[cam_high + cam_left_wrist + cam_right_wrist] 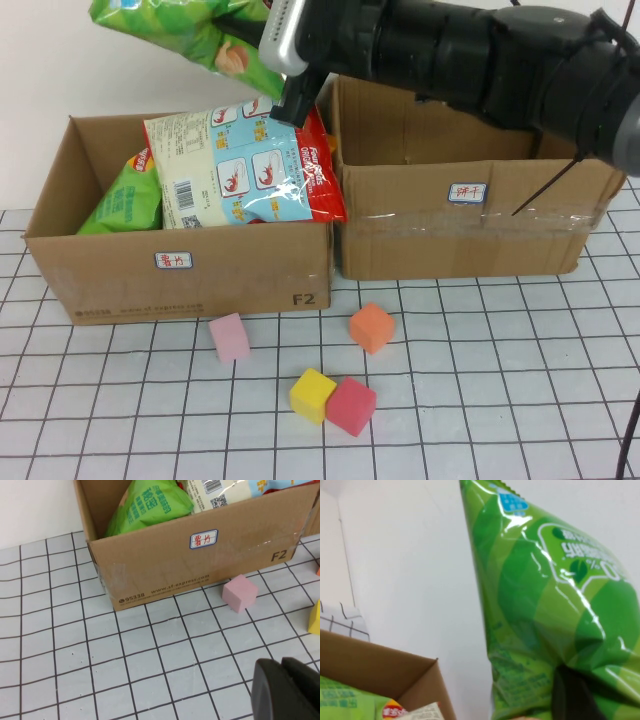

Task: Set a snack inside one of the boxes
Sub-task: Place the potato chip in the potato chip box

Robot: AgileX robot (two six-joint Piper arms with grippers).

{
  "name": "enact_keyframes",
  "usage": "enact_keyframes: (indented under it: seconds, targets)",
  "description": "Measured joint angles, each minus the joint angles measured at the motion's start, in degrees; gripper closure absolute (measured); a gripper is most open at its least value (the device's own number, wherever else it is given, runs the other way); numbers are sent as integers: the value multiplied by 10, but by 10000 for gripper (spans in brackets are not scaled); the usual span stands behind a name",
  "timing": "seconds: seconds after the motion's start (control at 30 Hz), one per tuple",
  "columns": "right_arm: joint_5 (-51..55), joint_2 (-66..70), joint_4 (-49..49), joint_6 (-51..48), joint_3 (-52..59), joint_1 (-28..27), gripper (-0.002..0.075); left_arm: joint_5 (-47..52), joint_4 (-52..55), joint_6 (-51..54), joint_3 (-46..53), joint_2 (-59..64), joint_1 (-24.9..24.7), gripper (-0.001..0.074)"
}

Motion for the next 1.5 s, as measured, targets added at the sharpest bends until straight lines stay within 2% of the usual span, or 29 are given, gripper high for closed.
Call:
enact_keyframes:
  seconds: [0.2,0.33,0.4,0.5,0.57,0.63,0.73,0.8,0.9,0.97,1.1,1.17,1.3,1.5]
  targets:
    - [-19,33,0,-30,-41,5,537,0,0,-1,0,0,0,736]
    - [-90,81,2,-19,-100,17,535,0,0,-1,0,0,0,736]
    - [-110,95,5,11,-113,21,471,0,0,-1,0,0,0,736]
    - [-145,103,10,70,-119,27,249,0,0,-1,0,0,0,736]
    - [-158,104,11,104,-119,29,145,0,0,-1,0,0,0,736]
    - [-161,104,14,123,-120,31,92,0,0,-9,0,0,0,736]
    - [-162,100,14,134,-120,35,78,0,0,-15,0,0,0,736]
    - [-165,88,14,137,-120,40,97,0,0,-16,0,0,0,736]
    - [-168,61,15,151,-120,46,179,0,0,-18,0,0,0,736]
    - [-168,41,15,165,-120,49,273,0,0,-18,0,0,0,736]
    - [-163,-11,16,188,-97,52,576,-5,-3,-19,0,0,0,736]
    - [-159,-43,16,191,-56,52,657,-13,-5,-20,0,0,0,736]
    - [-145,-127,16,195,69,53,713,-23,-5,-20,0,0,0,736]
    - [-87,-252,7,228,282,53,725,-25,15,-20,0,0,0,736]
